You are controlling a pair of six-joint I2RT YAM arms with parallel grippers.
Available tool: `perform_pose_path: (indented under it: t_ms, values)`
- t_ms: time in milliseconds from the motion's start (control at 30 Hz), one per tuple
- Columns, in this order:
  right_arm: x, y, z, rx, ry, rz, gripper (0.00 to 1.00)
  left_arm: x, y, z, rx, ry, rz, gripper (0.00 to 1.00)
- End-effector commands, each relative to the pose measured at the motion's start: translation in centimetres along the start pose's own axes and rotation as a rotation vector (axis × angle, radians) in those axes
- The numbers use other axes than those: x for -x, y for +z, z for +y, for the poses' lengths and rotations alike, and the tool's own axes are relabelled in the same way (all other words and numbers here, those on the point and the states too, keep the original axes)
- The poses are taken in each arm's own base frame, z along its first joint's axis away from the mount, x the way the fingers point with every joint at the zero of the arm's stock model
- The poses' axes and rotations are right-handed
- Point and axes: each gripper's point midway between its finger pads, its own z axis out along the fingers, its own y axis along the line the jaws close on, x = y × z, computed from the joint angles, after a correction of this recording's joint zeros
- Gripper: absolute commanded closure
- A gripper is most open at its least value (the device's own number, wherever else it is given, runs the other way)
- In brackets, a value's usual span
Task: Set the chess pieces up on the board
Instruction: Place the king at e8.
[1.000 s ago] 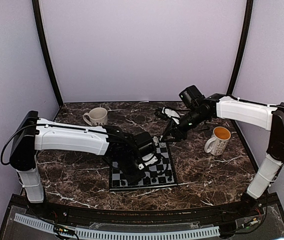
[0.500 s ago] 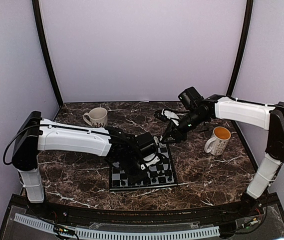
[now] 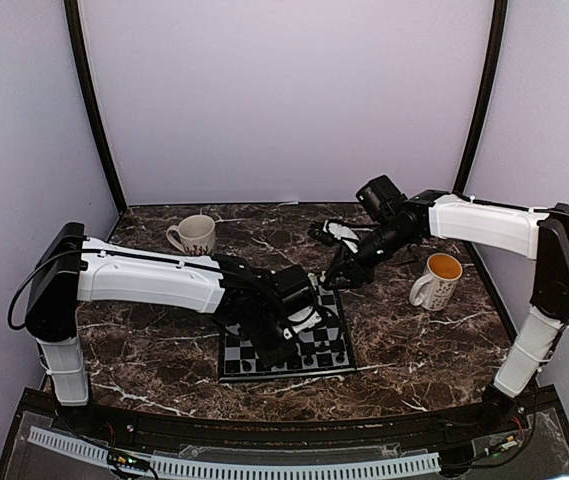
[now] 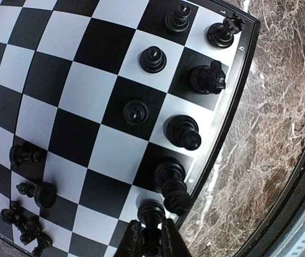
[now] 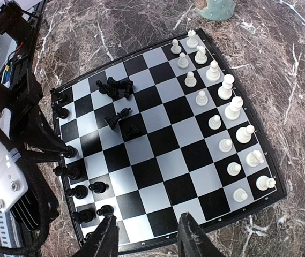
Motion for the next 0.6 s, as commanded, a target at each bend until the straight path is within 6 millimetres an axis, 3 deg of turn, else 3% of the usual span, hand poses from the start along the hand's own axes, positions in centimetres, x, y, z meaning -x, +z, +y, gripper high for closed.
perform_pose_path:
  t_ms: [0, 367, 567]
  values:
    - [-0.3, 0.3, -0.1, 0.015, 0.003, 0.001, 0.62, 0.1, 0.0, 0.1, 0.018, 0.017, -0.001, 0.91]
    - [-0.1, 0.1, 0.1, 0.024, 0.004, -0.003, 0.62, -0.2, 0.0, 0.3, 0.03, 0.005, 0.013, 0.76]
    - [2.5, -2.3, 0.4, -0.006, -0.029, -0.039, 0.61, 0.5, -1.3, 0.5, 0.035, -0.003, -0.023, 0.68]
